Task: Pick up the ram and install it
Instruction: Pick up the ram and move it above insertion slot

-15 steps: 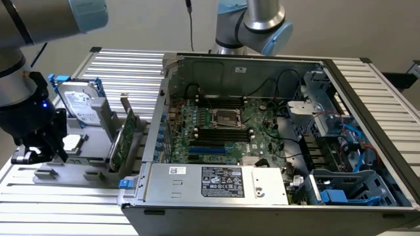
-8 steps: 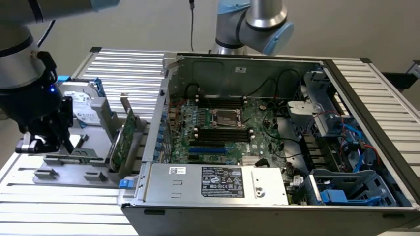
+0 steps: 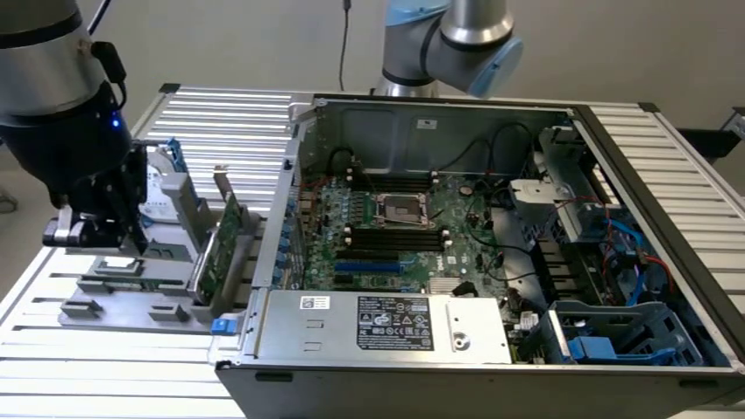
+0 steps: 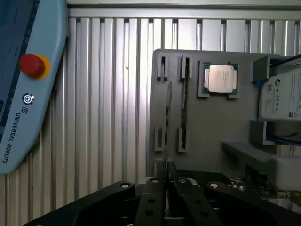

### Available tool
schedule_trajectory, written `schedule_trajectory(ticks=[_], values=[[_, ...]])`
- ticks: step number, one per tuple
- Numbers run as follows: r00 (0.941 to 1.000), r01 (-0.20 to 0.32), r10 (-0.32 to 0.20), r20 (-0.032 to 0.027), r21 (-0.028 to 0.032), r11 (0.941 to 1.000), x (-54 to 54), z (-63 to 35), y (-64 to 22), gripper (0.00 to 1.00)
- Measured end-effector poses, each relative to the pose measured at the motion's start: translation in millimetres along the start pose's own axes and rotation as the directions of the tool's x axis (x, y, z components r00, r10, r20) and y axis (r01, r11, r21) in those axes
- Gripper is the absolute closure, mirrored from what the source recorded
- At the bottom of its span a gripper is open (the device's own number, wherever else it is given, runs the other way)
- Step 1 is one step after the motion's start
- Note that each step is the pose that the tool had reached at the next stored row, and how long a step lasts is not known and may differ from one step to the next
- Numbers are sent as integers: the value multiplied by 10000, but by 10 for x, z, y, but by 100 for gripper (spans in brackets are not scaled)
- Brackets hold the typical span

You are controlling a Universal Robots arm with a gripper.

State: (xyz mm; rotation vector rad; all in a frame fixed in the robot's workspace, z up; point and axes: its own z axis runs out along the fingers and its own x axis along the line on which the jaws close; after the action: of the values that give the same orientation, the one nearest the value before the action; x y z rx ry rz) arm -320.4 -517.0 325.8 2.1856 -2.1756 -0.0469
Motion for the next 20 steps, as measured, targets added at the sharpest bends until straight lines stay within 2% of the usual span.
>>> schedule_trajectory(ticks=[6,12,20], values=[[10000,18,-18,-1,-40,10000,6,-286,-235,86],[10000,22,-22,-1,-50,10000,13,-564,-482,86],[10000,25,-25,-1,-52,10000,20,-855,-825,86]])
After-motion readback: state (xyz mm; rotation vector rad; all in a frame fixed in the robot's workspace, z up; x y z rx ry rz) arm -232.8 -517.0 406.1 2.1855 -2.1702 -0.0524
